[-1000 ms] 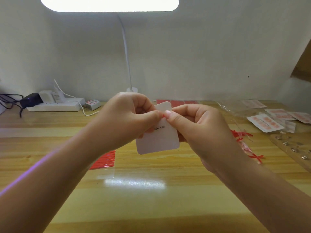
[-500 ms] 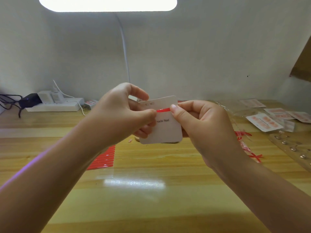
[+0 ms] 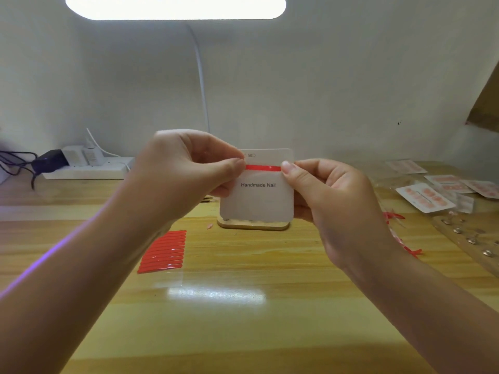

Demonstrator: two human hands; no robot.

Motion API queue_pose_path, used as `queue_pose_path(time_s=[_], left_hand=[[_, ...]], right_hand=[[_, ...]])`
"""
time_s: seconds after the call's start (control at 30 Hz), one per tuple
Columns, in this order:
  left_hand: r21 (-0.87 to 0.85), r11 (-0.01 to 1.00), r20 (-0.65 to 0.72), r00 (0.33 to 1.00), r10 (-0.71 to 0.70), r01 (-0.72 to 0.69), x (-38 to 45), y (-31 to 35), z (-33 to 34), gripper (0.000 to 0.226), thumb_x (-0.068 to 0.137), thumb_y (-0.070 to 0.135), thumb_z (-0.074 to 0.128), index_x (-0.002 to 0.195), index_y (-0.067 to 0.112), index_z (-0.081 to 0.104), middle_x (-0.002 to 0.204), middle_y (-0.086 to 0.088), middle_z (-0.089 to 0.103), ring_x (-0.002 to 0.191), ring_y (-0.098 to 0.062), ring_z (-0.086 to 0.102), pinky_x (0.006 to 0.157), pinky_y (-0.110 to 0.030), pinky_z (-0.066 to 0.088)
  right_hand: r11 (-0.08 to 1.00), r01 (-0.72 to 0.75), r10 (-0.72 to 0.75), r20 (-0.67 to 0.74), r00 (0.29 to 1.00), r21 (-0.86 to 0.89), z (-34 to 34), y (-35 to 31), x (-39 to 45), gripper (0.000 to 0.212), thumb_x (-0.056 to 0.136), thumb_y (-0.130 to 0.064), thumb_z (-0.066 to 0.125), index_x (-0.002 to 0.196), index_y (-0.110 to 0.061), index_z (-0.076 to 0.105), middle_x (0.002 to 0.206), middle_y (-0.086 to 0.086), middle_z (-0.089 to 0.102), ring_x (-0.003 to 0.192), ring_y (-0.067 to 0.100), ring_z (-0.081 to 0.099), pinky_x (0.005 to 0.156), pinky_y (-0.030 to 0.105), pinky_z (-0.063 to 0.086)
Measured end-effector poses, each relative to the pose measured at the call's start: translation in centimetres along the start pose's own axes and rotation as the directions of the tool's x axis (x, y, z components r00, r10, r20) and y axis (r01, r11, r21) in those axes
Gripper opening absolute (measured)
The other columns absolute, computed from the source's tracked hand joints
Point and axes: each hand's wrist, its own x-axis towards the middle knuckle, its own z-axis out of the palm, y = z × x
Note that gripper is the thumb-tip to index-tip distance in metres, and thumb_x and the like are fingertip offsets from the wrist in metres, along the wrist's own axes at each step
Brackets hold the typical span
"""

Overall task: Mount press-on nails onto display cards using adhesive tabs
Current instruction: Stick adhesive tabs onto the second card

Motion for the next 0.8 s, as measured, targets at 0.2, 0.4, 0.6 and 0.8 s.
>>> queue_pose_path(time_s=[0.2,0.4,0.6,0.8], left_hand=[[-0.057,0.998,-0.054,0.998,0.016,-0.019,0.1,-0.1,-0.2,0.028,0.063,0.016,0.077,0.081,0.011,0.056,0.059,-0.002,0.069,0.055,-0.017,0.068,0.053,-0.025,0.056],[-0.101,0.991,-0.103,0.992,0.079,-0.09,-0.2,0.0,0.1,0.025,0.079,0.004,0.072,0.078,0.014,0.049,0.06,-0.001,0.069,0.055,-0.017,0.066,0.051,-0.027,0.055],[-0.064,0.979,-0.149,0.972,0.18,-0.191,-0.4,0.3,0.0,0.031,0.078,0.006,0.074,0.075,0.016,0.045,0.062,0.0,0.07,0.048,-0.013,0.058,0.044,-0.021,0.046],[0.004,0.973,-0.156,0.961,0.227,-0.229,-0.2,-0.4,0.1,0.037,0.081,0.004,0.073,0.074,0.019,0.04,0.062,0.0,0.07,0.046,-0.01,0.057,0.046,-0.021,0.046]], right_hand=[[0.996,0.05,-0.05,-0.001,0.999,-0.071,0.2,-0.3,-0.4,0.013,0.094,-0.02,0.062,0.083,-0.018,0.068,0.076,0.002,0.075,0.074,0.025,0.073,0.071,0.053,0.058],[0.992,0.082,-0.082,0.001,0.997,-0.099,0.3,-0.6,-0.6,0.017,0.095,-0.022,0.06,0.08,-0.021,0.068,0.074,-0.001,0.075,0.071,0.02,0.073,0.068,0.051,0.058],[0.987,0.115,-0.115,0.007,0.993,-0.114,0.3,-0.9,-0.7,0.016,0.094,-0.023,0.06,0.08,-0.02,0.067,0.072,-0.003,0.075,0.069,0.015,0.073,0.065,0.047,0.058],[0.98,0.155,-0.156,0.0,0.988,-0.126,0.2,-1.4,-0.9,0.016,0.094,-0.023,0.06,0.079,-0.022,0.067,0.072,-0.001,0.074,0.069,0.02,0.073,0.062,0.049,0.057]])
